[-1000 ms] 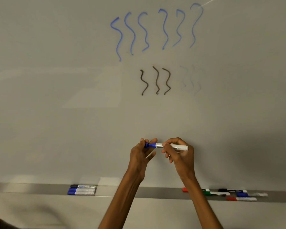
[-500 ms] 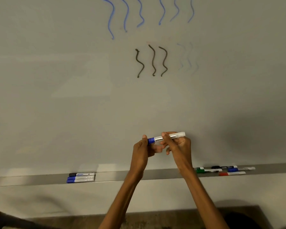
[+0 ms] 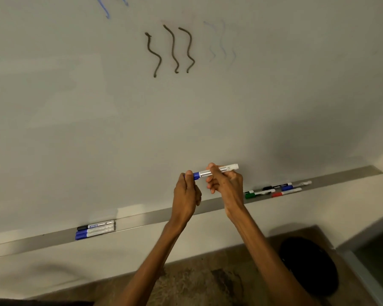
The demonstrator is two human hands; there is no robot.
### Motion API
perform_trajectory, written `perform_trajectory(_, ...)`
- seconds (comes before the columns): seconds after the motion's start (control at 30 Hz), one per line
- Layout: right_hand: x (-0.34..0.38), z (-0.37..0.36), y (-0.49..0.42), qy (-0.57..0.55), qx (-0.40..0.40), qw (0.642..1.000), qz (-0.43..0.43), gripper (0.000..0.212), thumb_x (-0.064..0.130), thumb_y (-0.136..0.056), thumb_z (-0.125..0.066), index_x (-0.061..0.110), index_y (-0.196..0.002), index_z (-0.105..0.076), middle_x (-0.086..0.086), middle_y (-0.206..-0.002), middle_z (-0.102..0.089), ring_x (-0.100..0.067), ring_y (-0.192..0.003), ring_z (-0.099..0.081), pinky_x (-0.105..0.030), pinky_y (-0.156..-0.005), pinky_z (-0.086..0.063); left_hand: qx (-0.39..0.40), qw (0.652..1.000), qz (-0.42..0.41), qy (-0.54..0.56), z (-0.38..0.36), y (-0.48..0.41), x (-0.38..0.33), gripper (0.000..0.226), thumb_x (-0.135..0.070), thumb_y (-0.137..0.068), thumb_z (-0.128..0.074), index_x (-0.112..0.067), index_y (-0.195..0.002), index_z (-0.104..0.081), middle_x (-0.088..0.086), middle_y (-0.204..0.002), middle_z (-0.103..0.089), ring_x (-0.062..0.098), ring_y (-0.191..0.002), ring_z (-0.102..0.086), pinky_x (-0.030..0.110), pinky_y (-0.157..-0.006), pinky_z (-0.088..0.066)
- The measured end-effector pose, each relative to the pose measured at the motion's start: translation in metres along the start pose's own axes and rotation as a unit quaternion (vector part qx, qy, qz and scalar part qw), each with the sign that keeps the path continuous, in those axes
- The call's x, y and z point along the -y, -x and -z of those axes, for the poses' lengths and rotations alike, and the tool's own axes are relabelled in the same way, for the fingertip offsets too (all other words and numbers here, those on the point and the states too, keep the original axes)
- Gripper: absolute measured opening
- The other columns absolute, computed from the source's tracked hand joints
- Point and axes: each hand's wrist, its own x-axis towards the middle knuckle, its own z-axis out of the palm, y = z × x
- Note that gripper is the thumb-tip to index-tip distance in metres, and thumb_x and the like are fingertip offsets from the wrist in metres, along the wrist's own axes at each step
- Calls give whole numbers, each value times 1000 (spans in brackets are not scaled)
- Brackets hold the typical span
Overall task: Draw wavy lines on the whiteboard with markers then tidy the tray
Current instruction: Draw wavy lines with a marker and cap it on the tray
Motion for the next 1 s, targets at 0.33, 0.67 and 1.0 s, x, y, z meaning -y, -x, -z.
perform_trajectory(0.33, -27, 83, -7, -2, -37, 997, -75, 11, 25, -88, -69, 16, -94, -71, -7, -84, -73, -21, -72, -68, -35, -65, -58, 170, 978, -41, -113, -33, -15, 35, 19, -31, -93, -62, -14, -94, -70, -3, -78, -65, 20, -74, -63, 37, -69, -53)
perform_trajectory(0.67, -47, 232, -42, 135, -69, 988, -40, 30, 13, -78, -79, 9, -106, -69, -7, -96, -73, -10, -79, -68, -22, -66, -56, 241, 949, -72, -190, -152, -31, 58, 11, -17, -86, -72, -17, -97, -73, -1, -91, -72, 14, -82, -62, 20, -72, -48)
perform_trajectory(1.0, -108, 424, -52, 392, -58, 914, -85, 24, 12, -85, -71, 10, -109, -70, 3, -101, -67, -5, -88, -60, -7, -79, -46, 358, 882, -77, -296, -350, 6, 114, 14, -25, -88, -68, -24, -102, -70, -6, -100, -67, 10, -89, -56, 26, -78, -44)
